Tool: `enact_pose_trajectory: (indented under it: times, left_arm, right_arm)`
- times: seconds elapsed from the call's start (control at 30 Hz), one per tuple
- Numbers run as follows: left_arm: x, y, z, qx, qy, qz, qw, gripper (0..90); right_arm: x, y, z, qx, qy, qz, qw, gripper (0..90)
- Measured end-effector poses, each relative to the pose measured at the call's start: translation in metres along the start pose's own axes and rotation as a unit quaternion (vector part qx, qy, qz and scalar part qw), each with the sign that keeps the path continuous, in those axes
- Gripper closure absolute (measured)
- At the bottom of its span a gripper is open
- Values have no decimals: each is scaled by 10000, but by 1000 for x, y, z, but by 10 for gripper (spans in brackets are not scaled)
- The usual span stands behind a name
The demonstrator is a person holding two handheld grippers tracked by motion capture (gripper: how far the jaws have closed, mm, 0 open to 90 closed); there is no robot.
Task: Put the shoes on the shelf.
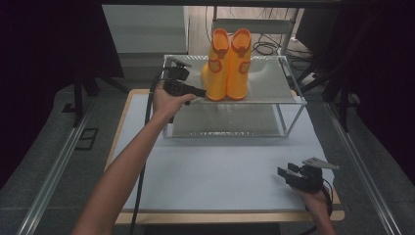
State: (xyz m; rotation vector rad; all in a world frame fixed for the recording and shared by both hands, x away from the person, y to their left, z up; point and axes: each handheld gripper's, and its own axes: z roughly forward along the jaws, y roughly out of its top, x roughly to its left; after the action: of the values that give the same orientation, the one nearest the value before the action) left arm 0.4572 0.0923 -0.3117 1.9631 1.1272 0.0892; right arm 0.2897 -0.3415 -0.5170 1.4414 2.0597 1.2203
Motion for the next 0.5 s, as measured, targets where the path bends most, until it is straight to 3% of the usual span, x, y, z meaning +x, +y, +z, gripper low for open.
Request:
enact_pose_trajectory:
  times: [0.3, 0.5]
  left_arm:
    - [-5, -22, -34, -58, -149, 210, 9997, 661]
    - [-8, -44, -54, -88, -379, 338, 9987, 617]
  right_arm:
    - [0, 0, -1, -28, -25, -39, 10000, 444]
    - [1, 0, -1, -46, -32, -43, 10000, 443]
